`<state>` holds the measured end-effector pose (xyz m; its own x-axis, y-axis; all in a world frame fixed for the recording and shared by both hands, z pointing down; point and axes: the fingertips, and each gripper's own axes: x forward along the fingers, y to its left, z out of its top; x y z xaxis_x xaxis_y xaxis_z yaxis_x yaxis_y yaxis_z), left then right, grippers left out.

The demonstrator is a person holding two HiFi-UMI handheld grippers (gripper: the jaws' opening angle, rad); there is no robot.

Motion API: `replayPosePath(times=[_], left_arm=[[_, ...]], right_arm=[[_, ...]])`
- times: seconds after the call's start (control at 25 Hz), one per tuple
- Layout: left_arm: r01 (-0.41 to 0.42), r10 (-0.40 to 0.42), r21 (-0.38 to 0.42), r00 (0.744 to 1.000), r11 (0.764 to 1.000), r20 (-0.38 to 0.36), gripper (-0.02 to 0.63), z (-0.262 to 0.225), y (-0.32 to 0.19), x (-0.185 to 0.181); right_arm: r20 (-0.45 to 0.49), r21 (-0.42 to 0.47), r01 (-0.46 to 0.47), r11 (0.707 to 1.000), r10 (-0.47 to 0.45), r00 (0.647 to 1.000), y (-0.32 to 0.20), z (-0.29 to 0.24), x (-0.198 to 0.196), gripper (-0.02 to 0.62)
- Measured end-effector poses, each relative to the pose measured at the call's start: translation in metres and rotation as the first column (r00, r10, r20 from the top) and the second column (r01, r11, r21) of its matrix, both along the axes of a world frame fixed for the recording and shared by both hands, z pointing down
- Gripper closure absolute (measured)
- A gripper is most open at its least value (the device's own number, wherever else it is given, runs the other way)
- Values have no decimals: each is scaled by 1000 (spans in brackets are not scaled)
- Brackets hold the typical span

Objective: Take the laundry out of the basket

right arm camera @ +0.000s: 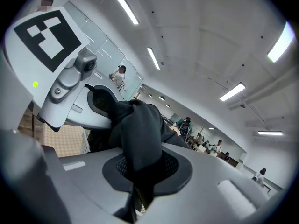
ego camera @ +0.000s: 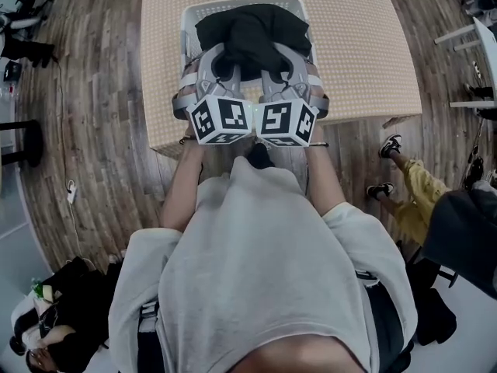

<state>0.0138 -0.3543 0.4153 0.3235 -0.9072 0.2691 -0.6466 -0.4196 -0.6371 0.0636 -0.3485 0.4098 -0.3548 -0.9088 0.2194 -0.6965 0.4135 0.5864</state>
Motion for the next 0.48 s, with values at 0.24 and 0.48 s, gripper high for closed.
replayPosePath(times=[0.24, 0.48], left_arm=[[-59, 59, 46, 998, 997, 0, 577, -2, 74, -22], [-115, 115, 108, 993, 988, 1, 578, -23, 142, -43]], right_arm=[[-33, 48, -46, 998, 48, 998, 79, 0, -24, 560], [-31, 83, -80, 993, 83, 996, 151, -18, -49, 560]])
